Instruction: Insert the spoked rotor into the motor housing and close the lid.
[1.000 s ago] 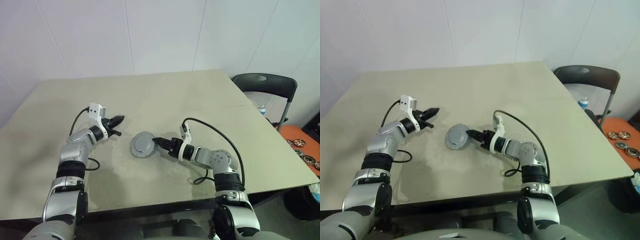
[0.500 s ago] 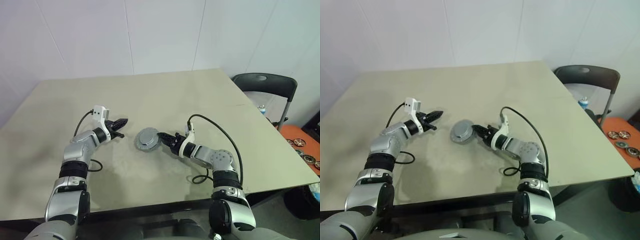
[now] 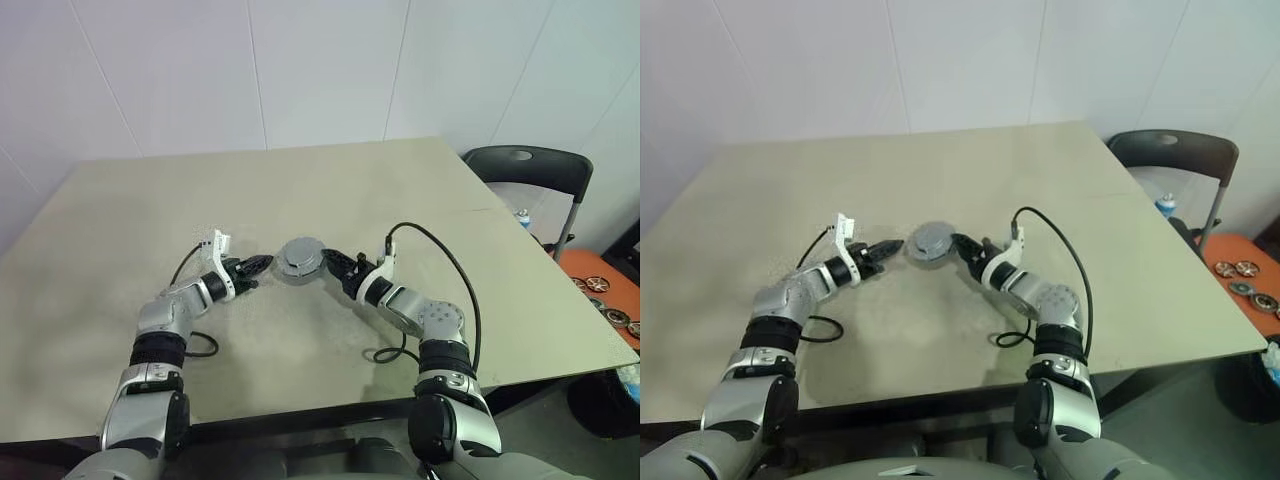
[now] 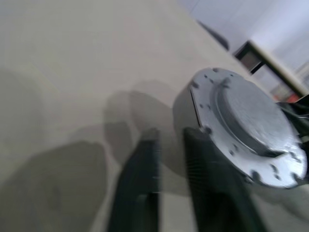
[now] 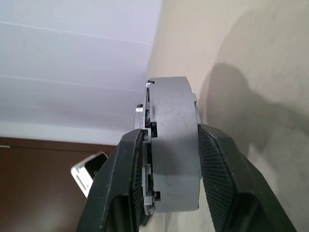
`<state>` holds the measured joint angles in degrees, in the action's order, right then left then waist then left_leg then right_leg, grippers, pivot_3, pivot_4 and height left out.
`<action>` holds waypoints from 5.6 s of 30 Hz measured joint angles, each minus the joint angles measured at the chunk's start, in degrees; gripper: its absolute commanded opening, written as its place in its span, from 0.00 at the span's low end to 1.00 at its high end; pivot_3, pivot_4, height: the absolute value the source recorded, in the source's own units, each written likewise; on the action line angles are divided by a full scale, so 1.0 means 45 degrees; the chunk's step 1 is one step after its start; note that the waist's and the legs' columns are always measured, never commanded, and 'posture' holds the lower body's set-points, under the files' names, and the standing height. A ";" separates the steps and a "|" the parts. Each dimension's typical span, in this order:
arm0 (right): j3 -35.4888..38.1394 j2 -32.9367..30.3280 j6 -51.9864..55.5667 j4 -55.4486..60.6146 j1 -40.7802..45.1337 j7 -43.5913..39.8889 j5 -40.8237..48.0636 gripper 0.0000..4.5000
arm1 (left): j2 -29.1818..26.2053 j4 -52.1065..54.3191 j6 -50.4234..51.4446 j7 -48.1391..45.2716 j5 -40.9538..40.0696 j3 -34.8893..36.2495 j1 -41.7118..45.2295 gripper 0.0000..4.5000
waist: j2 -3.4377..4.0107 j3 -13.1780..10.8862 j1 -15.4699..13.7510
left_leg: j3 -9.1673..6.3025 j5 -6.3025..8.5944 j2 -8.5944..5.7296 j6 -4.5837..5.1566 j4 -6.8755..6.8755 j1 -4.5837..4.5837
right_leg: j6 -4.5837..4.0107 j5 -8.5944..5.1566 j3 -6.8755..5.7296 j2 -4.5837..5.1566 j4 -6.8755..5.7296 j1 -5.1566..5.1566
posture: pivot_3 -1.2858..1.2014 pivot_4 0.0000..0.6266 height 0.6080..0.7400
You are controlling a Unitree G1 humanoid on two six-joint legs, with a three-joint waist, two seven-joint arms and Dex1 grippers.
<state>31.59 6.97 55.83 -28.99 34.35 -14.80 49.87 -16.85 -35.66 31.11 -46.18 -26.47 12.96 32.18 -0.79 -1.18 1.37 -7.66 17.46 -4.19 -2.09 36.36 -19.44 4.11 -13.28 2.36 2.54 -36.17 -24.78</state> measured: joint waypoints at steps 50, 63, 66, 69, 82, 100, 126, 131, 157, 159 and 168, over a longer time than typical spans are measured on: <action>-0.0670 -0.0004 -0.0274 0.0412 -0.0141 -0.0479 0.1095 0.30 | 0.3312 0.0205 0.4788 0.2453 -0.5389 0.4155 0.0143 0.52 | 0.0001 -0.0001 0.0256 | -0.0001 0.0006 -0.0018 0.0010 0.0158 -0.0004 | 0.0076 0.0044 0.0005 0.0002 -0.0012 0.0069 | 0.52 0.00 1.00; -0.0890 0.0021 -0.0757 0.0609 -0.0137 -0.0553 0.0975 0.74 | 0.4260 0.0421 0.5201 0.2939 -0.5950 0.4401 -0.0097 0.52 | 0.0001 -0.0001 0.0244 | 0.0001 0.0006 -0.0017 0.0010 0.0161 -0.0002 | 0.0076 0.0044 0.0005 -0.0001 -0.0009 0.0073 | 0.52 0.00 1.00; -0.1314 0.0030 -0.0631 0.0538 -0.0137 -0.0553 0.0936 0.81 | 0.4490 0.0327 0.5088 0.3102 -0.6039 0.4449 0.0081 0.52 | 0.0004 -0.0002 0.0237 | 0.0002 0.0006 -0.0018 0.0010 0.0161 -0.0003 | 0.0076 0.0043 0.0005 0.0000 -0.0007 0.0073 | 0.52 0.00 1.00; -0.1485 0.0029 -0.0681 0.0495 -0.0130 -0.0567 0.0946 0.81 | 0.4650 0.0061 0.4672 0.3250 -0.6278 0.4720 0.0276 0.52 | 0.0003 -0.0002 0.0223 | 0.0001 0.0006 -0.0019 0.0009 0.0162 -0.0003 | 0.0076 0.0044 0.0005 0.0000 -0.0006 0.0073 | 0.52 0.00 1.00; -0.1579 0.0027 -0.1006 0.0271 -0.0130 -0.0576 0.0944 0.81 | 0.4585 -0.0773 0.1774 0.4124 -0.7106 0.6376 0.0995 0.52 | 0.0003 -0.0002 0.0239 | 0.0003 0.0006 -0.0016 0.0009 0.0160 -0.0005 | 0.0076 0.0044 0.0005 -0.0002 0.0000 0.0072 | 0.52 0.00 1.00; -0.2088 0.0030 -0.0788 0.0283 -0.0141 -0.1057 0.0978 0.81 | 0.4236 -0.2173 -0.2844 0.4820 -0.4911 0.5302 0.1525 0.52 | 0.0000 -0.0004 0.0275 | 0.0007 0.0007 0.0002 0.0010 0.0153 -0.0004 | 0.0076 0.0046 0.0010 -0.0020 -0.0004 0.0058 | 0.52 0.00 1.00; -0.2227 0.0023 -0.0803 0.0284 -0.0155 -0.1345 0.0972 0.81 | 0.2388 -0.4538 -1.1505 0.7945 -0.0896 0.4794 0.2936 0.52 | -0.0013 -0.0002 0.0195 | 0.0007 0.0016 -0.0032 0.0026 0.0168 -0.0017 | 0.0089 0.0053 0.0008 0.0007 0.0006 0.0067 | 0.52 0.00 1.00; -0.2237 0.0021 -0.0803 0.0284 -0.0155 -0.1421 0.0970 0.81 | 0.2386 -0.4738 -1.1706 0.8054 -0.0878 0.4795 0.2953 0.52 | -0.0018 -0.0003 0.0197 | 0.0006 0.0016 -0.0031 0.0026 0.0168 -0.0018 | 0.0089 0.0053 0.0007 0.0006 0.0004 0.0067 | 0.52 0.00 1.00; -0.3200 0.0075 -0.0986 0.0874 -0.0428 -0.1556 0.0125 0.81 | 0.4135 -0.4370 -0.3732 0.6424 -0.5543 0.6267 0.3510 0.52 | -0.0028 -0.0007 0.0255 | 0.0005 0.0016 -0.0032 0.0028 0.0173 -0.0018 | 0.0090 0.0053 0.0007 0.0002 0.0001 0.0067 | 0.52 0.00 1.00; -0.3240 0.0074 -0.1357 0.0846 -0.0404 -0.1507 -0.0092 0.81 | 0.4398 -0.4038 -0.2817 0.6272 -0.5632 0.6129 0.3365 0.52 | -0.0028 -0.0007 0.0268 | 0.0006 0.0016 -0.0031 0.0028 0.0172 -0.0017 | 0.0090 0.0053 0.0007 0.0001 0.0000 0.0066 | 0.52 0.00 1.00; -0.3286 0.0056 -0.2629 0.0461 -0.0184 -0.1120 -0.0915 0.81 | 0.4922 -0.2582 -0.0017 0.5772 -0.5682 0.5270 0.2681 0.52 | -0.0027 -0.0007 0.0272 | 0.0007 0.0015 -0.0028 0.0026 0.0172 -0.0011 | 0.0090 0.0054 0.0010 -0.0002 -0.0004 0.0067 | 0.52 0.00 1.00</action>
<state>16.80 7.22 44.00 -26.91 33.52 -19.84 45.75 5.30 -47.28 31.04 -20.20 -52.04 36.68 44.24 -0.91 -1.21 2.59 -7.63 17.53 -4.32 -1.98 37.14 -19.49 4.51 -13.04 2.41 2.54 -36.19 -24.48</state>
